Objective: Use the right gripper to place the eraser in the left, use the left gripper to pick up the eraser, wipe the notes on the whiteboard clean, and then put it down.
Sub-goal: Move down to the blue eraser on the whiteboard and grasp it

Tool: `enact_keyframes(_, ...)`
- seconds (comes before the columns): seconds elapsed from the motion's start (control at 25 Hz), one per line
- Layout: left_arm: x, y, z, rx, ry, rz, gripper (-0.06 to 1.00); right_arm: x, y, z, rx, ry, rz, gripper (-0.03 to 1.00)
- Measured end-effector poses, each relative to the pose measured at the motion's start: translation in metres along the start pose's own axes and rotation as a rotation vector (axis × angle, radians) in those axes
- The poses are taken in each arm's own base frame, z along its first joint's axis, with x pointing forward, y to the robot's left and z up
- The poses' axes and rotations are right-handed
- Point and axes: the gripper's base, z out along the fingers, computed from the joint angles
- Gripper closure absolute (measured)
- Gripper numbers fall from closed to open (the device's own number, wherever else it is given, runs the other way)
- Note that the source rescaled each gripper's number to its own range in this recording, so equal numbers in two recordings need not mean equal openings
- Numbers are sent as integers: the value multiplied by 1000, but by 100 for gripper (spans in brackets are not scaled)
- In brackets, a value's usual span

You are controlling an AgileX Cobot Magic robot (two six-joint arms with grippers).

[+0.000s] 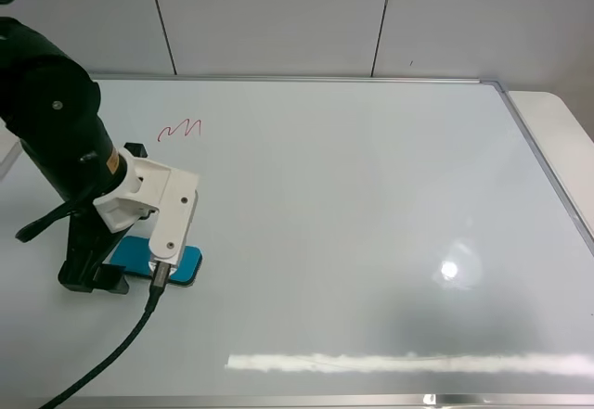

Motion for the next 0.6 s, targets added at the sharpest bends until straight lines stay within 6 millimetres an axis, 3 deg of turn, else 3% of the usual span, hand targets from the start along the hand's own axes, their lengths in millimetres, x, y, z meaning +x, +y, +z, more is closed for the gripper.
enact_keyframes(0.6,-15,-6,25,43,114,115,-6,0,0,0,0,0,0,-2)
